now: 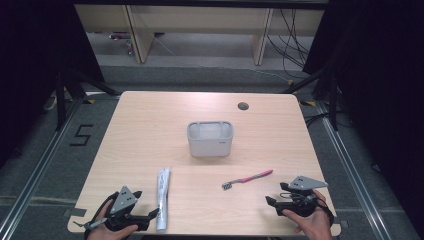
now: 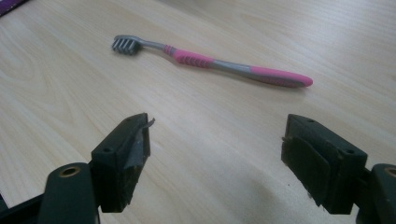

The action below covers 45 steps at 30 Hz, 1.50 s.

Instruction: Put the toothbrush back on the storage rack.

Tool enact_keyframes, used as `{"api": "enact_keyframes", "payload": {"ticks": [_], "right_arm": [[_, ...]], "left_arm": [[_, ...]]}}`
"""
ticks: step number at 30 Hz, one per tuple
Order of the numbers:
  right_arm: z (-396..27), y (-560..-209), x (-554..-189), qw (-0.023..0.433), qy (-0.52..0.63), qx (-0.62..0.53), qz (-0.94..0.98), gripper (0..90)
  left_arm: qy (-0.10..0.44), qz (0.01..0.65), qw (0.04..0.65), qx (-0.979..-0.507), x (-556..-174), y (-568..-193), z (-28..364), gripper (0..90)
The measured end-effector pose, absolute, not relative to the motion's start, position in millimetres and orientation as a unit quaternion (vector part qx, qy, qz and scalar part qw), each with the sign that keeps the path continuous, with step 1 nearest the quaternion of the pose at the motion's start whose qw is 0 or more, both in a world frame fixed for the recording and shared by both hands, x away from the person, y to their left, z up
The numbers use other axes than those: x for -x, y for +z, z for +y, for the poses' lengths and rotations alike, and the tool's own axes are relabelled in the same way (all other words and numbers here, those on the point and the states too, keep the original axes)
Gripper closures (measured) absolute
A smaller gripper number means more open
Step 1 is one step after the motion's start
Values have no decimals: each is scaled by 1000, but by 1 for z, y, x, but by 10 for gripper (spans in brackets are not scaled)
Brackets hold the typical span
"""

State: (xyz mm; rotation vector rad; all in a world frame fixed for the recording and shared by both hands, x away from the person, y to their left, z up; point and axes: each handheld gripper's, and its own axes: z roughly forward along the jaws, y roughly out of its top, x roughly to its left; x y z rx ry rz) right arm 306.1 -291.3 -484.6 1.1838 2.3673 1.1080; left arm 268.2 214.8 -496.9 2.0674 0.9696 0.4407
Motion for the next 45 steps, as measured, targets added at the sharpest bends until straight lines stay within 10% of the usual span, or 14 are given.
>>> {"api": "enact_keyframes", "payload": {"ticks": [45], "right_arm": [[-231,-455,-356,135,282,-252,916,465]], "left_arm": [[179,381,397,-815,-267,-498,212,167]]}}
